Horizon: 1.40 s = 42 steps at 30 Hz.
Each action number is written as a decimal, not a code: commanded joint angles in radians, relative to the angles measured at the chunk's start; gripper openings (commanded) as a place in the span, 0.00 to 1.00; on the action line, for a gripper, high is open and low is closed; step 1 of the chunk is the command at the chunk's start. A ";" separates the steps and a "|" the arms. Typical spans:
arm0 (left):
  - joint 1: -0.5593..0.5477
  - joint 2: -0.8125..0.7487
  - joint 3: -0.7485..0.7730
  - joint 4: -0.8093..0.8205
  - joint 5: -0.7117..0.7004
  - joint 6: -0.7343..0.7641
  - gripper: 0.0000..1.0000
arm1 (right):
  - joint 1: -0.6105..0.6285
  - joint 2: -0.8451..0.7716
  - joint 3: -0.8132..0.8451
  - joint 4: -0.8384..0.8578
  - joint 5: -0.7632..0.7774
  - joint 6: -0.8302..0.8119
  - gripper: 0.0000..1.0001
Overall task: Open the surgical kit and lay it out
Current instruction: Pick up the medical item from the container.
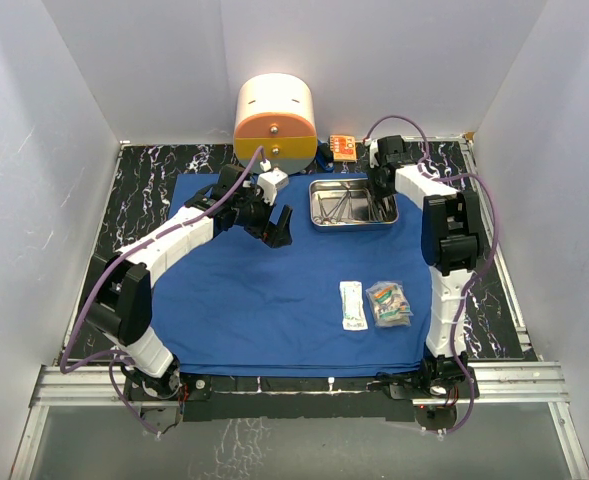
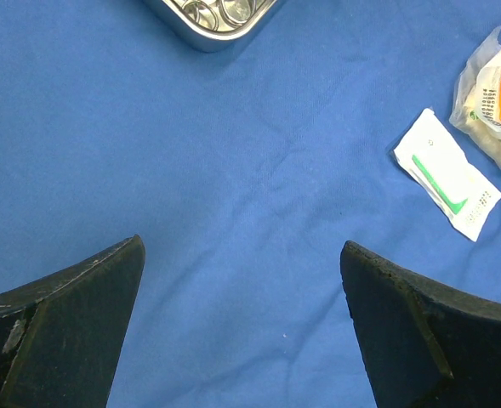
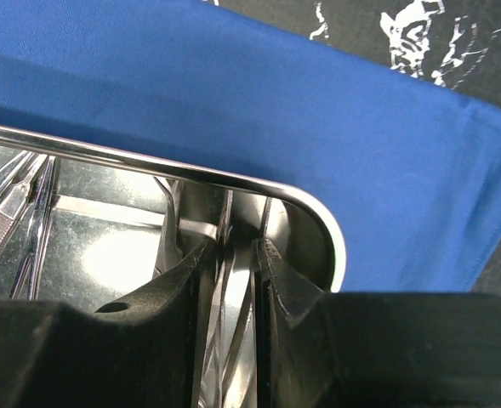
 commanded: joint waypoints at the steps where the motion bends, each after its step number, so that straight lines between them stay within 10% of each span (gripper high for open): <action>1: 0.005 -0.041 -0.007 0.010 0.030 -0.003 0.98 | -0.002 0.013 0.035 0.018 -0.015 -0.002 0.21; 42: 0.005 -0.056 -0.024 0.026 0.041 -0.009 0.99 | -0.031 -0.054 0.172 -0.093 -0.236 0.081 0.05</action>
